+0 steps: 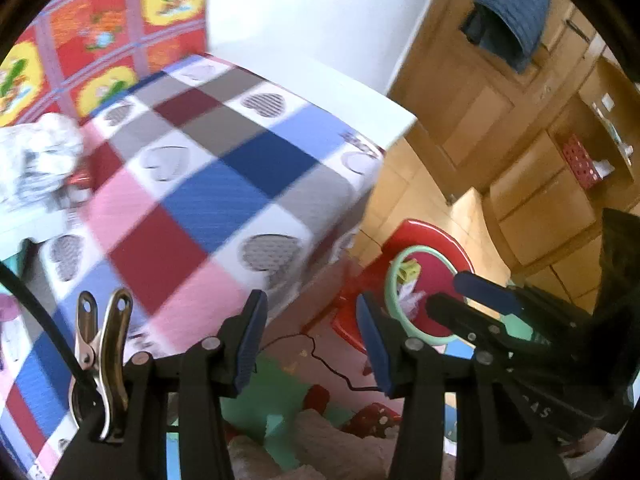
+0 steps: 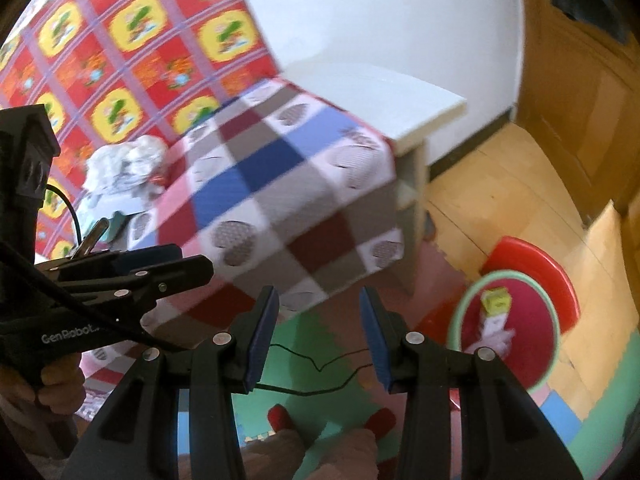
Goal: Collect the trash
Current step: 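Move both tools back over the trash pile on the bed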
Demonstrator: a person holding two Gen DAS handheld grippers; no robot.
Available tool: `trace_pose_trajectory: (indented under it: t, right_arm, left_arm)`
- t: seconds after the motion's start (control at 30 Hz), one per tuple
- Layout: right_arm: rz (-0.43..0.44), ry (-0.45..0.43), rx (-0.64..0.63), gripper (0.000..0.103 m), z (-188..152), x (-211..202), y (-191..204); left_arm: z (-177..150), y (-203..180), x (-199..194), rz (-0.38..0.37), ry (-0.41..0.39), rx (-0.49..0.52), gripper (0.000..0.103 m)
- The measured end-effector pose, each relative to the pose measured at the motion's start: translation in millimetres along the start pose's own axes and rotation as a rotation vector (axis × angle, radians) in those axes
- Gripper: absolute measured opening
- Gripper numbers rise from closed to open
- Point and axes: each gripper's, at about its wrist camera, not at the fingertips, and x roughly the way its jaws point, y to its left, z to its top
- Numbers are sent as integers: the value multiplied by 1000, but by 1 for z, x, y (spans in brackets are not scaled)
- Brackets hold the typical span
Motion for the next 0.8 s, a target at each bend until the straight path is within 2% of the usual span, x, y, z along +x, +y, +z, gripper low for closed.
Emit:
trace_pose_trajectory:
  t: [0.33,0.53,0.8]
  right_arm:
    - [94,12,-128,43,10,12,87]
    - [141,15,-189,43,11,20,137]
    - [211,43,-261,43,8,36,201]
  left_arm:
    - [-27,77,-64,67,-55,-128,49]
    - [-50,136,-95,119,-85,-252,49]
    - [-83,212,-129,238,-114,-377,49]
